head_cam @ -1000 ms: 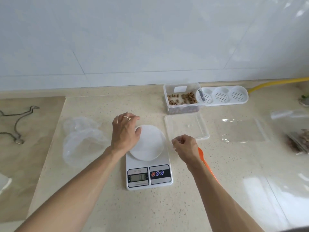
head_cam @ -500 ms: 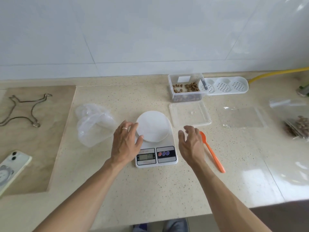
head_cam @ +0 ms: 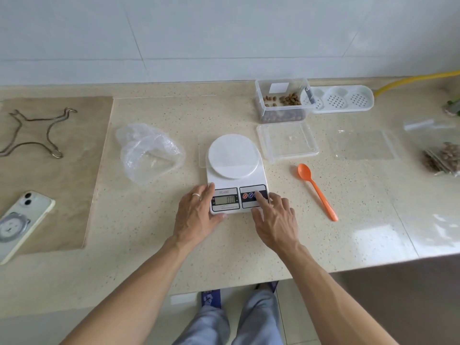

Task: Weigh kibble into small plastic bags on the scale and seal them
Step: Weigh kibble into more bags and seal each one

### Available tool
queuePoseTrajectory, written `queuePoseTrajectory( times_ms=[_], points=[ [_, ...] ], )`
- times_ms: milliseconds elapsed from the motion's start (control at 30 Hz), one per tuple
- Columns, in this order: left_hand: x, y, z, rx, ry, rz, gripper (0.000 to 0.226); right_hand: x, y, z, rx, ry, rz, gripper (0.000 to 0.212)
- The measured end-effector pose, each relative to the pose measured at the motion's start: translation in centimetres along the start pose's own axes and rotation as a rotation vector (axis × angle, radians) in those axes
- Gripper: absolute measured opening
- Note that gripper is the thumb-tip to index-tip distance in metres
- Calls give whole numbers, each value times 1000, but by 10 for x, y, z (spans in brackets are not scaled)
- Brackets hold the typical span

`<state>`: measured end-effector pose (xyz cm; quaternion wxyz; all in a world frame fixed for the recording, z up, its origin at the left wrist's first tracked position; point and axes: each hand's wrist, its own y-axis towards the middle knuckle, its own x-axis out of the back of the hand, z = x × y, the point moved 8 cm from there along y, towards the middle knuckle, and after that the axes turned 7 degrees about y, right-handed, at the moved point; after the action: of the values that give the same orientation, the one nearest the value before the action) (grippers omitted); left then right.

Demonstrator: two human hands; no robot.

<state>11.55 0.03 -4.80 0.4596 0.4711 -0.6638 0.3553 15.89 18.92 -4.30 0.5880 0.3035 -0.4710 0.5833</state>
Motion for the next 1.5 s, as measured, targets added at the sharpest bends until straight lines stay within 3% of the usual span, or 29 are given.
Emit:
queuePoseTrajectory(
  times_ms=[433, 667, 800, 933, 1067, 1200, 1300, 1400, 1500],
  points=[
    [2, 1, -2, 37, 4, 20, 89, 0, 2, 1, -76, 13, 17, 44],
    [14, 8, -11, 12, 11, 10, 84, 9, 5, -9, -54, 224, 24, 47],
    [20, 21, -36, -49, -9, -41, 73, 40, 4, -41, -137, 349, -210, 40],
    [15, 42, -73, -135, -38, -48, 64, 72, 0, -101, -361, 358, -369, 38],
    [7, 62, -108, -184, -71, -16, 61, 72, 5, -151, -529, 387, -246, 49],
    [3, 81, -134, -212, -67, 13, 59, 65, 21, -166, -556, 505, -99, 15],
    [5, 97, -146, -223, -59, 2, 58, 69, 37, -171, -533, 585, 64, 6],
    [14, 112, -152, -211, -64, -17, 56, 89, 58, -170, -471, 865, 82, 3],
    [23, 128, -148, -159, -49, -35, 54, 108, 90, -150, -346, 923, 72, 8]
  ],
)
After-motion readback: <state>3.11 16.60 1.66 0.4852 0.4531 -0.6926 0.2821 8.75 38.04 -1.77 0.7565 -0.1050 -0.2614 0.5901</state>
